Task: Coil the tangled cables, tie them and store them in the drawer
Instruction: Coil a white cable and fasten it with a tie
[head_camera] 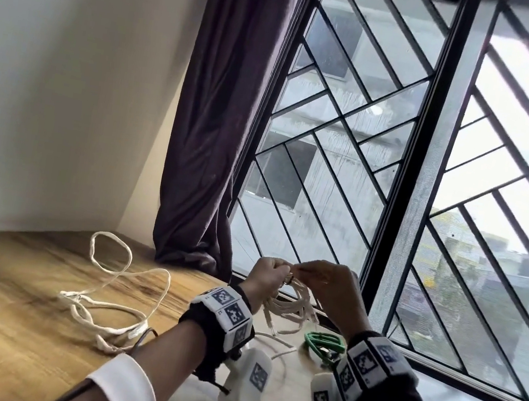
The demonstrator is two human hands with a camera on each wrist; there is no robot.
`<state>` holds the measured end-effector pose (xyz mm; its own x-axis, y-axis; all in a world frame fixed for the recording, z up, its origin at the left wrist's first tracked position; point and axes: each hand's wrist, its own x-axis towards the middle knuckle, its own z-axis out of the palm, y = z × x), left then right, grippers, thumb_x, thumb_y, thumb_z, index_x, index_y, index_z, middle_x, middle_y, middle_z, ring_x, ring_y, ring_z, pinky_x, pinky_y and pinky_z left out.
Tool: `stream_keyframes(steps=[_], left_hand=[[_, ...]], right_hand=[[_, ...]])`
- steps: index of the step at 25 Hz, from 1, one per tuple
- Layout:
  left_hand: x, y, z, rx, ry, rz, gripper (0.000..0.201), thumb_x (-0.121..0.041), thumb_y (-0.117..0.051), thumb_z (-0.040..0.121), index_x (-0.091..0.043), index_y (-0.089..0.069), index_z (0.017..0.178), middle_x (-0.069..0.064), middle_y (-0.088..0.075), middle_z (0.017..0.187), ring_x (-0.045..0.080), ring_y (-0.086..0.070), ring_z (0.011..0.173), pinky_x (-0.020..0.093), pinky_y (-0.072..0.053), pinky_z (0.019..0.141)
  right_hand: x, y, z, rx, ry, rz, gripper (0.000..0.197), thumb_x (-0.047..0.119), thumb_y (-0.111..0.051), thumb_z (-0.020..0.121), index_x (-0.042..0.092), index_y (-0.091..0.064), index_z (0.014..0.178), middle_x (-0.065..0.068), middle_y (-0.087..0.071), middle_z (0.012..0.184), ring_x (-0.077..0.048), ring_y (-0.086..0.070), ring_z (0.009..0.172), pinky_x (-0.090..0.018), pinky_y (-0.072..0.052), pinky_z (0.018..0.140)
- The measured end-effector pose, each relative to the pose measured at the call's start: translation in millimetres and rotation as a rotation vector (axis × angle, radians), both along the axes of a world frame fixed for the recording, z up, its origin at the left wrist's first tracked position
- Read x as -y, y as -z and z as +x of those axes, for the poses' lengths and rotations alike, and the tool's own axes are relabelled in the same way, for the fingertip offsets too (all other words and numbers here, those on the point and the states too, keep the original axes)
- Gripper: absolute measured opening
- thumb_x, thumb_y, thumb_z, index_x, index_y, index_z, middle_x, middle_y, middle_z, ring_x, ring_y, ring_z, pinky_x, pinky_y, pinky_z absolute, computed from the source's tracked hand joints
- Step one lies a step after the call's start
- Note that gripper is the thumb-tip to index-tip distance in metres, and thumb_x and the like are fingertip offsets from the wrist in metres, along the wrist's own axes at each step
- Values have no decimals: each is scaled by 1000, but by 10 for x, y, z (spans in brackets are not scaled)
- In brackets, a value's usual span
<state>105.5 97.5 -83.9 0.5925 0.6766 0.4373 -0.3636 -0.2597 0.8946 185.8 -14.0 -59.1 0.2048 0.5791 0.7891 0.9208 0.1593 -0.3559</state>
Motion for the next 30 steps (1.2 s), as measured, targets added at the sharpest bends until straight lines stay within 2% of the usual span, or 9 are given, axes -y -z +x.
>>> stream_keyframes(steps=[4, 8, 12, 16, 18, 24, 27, 29, 30], left_hand=[[137, -20, -34, 19, 111, 89, 19, -2, -46, 95, -16, -50, 83, 2, -37, 56, 0, -27, 31, 14, -21, 34], [272, -19, -85, -38, 191, 126, 12, -6, -49, 94, -17, -49, 94, -2, -41, 59, 3, -30, 40, 13, -23, 36], [305, -48, -96, 27, 198, -25, 21, -6, -42, 97, -17, -53, 83, -3, -39, 59, -1, -33, 36, 12, -23, 35], [356, -58, -147, -9, 171, -4, 16, -13, -58, 91, -14, -56, 76, -4, -42, 54, 0, -32, 33, 13, -23, 33], [380, -55, -153, -81, 171, 14, 19, -12, -59, 89, -14, -54, 71, -2, -38, 53, 4, -28, 34, 12, -23, 34], [542, -126, -132, -179, 227, 7, 31, -9, -48, 85, -17, -42, 55, -5, -28, 46, 7, -21, 35, 11, -20, 37], [522, -98, -148, -177, 178, 32, 29, -8, -48, 85, -16, -41, 57, -5, -27, 46, 8, -21, 36, 13, -18, 41], [467, -78, -159, -126, 97, 14, 28, -8, -50, 86, -15, -43, 59, -6, -30, 43, 8, -23, 35, 16, -18, 41], [432, -74, -164, -91, 63, -15, 28, -9, -50, 87, -15, -43, 60, -7, -32, 42, 8, -23, 35, 16, -18, 40]], right_hand=[[-11, -23, 17, -13, 95, 108, 8, 16, -77, 73, 14, -77, 81, -4, -73, 80, -10, -66, 71, -29, -51, 72], [35, -3, 102, -71, 122, 148, 9, 22, -78, 72, 15, -75, 77, -2, -69, 77, -17, -64, 68, -27, -47, 67], [43, -5, 96, -110, 163, 185, 12, 29, -80, 69, 19, -74, 72, 2, -71, 77, -12, -65, 68, -28, -48, 65], [42, 8, 93, -173, 213, 200, 10, 24, -77, 73, 16, -72, 72, -2, -74, 77, -16, -70, 78, -30, -51, 67], [49, 10, 91, -192, 291, 208, 14, 29, -76, 74, 17, -71, 71, -1, -74, 78, -20, -69, 80, -32, -51, 68], [129, -5, 77, -254, 455, 196, 17, 35, -69, 79, 18, -70, 81, 0, -73, 89, -25, -64, 90, -26, -37, 66], [55, 36, 163, -316, 384, 206, 18, 34, -70, 79, 16, -70, 81, 0, -73, 85, -23, -66, 82, -33, -48, 72], [1, 85, 185, -452, 187, 176, 18, 28, -70, 80, 10, -72, 83, -2, -71, 73, -20, -65, 66, -37, -52, 68], [-9, 112, 170, -507, 78, 132, 17, 24, -70, 81, 7, -73, 84, -4, -70, 71, -17, -63, 63, -35, -51, 65]])
